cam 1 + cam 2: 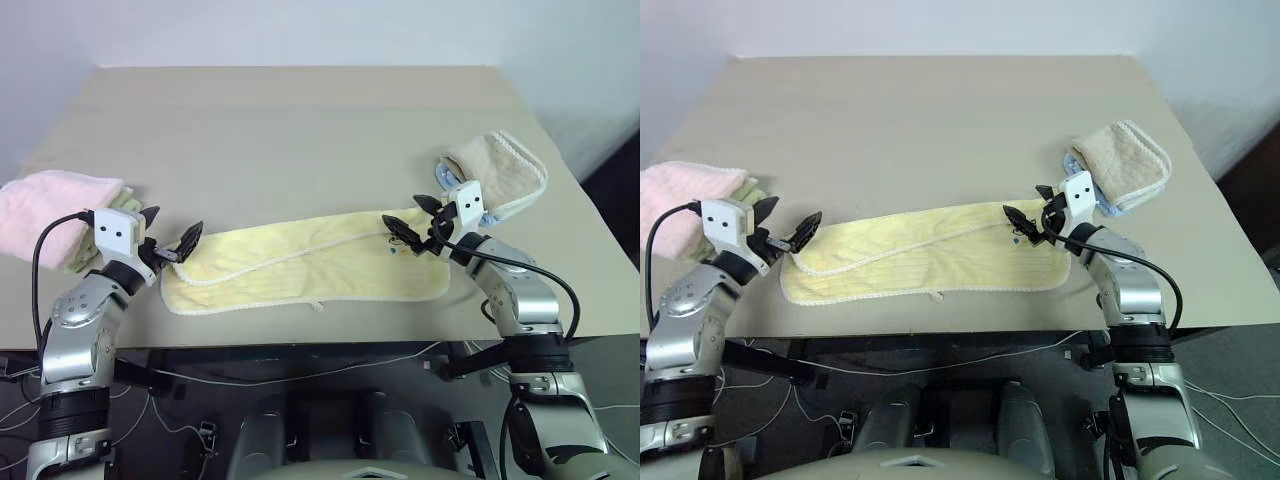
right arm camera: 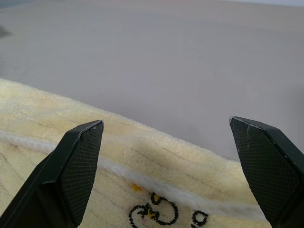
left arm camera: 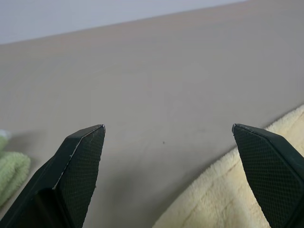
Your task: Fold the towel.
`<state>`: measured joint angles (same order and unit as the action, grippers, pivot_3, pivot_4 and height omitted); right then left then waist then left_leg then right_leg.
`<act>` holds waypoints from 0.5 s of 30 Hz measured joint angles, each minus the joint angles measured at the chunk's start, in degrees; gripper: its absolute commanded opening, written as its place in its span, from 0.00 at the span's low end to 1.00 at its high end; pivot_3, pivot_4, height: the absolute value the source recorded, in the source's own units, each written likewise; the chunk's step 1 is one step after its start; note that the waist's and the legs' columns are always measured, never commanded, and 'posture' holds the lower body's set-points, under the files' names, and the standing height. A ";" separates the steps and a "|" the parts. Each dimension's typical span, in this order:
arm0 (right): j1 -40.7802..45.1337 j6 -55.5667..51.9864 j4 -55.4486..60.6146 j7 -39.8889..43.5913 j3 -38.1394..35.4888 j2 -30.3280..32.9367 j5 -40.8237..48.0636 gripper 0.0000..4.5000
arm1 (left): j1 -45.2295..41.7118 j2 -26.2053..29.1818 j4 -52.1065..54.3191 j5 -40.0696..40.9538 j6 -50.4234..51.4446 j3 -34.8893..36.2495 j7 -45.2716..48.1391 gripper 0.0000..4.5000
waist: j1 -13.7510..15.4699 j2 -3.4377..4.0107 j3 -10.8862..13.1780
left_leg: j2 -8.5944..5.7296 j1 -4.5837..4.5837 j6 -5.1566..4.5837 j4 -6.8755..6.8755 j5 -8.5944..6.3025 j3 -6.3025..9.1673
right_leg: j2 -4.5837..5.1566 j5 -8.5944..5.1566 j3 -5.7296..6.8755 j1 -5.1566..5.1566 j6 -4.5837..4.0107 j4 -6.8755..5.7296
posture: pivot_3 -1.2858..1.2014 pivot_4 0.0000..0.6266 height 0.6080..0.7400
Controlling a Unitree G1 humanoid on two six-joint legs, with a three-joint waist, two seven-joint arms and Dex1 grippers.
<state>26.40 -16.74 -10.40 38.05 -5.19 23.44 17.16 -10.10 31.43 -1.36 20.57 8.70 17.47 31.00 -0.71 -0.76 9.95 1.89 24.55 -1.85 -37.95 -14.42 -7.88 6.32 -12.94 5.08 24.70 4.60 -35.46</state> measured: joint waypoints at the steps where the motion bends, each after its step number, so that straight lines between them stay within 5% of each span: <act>1: 0.00 0.01 -0.04 -0.02 0.00 0.00 -0.03 0.99 | -0.14 0.00 0.00 0.00 0.07 -0.02 0.00 1.00 | -0.03 0.00 0.00 | 0.00 0.00 0.00 0.00 0.00 0.00 | -0.01 0.00 0.00 0.00 0.00 0.00 | 0.52 0.24 1.00; 15: -0.31 0.08 0.21 -0.47 0.22 0.25 -0.07 0.99 | -1.00 -1.22 1.31 0.30 0.77 -0.93 1.44 1.00 | -0.05 0.00 0.00 | 0.01 0.00 0.00 0.00 0.00 0.00 | -0.03 0.00 0.00 0.00 0.00 0.00 | 0.52 0.24 1.00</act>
<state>26.08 -16.66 -10.19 37.58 -4.97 23.69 17.09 -11.10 30.21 -0.05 20.87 9.47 16.54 32.44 -0.76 -0.77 9.95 1.90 24.55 -1.85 -37.95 -14.42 -7.88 6.29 -12.95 5.09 24.70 4.60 -35.46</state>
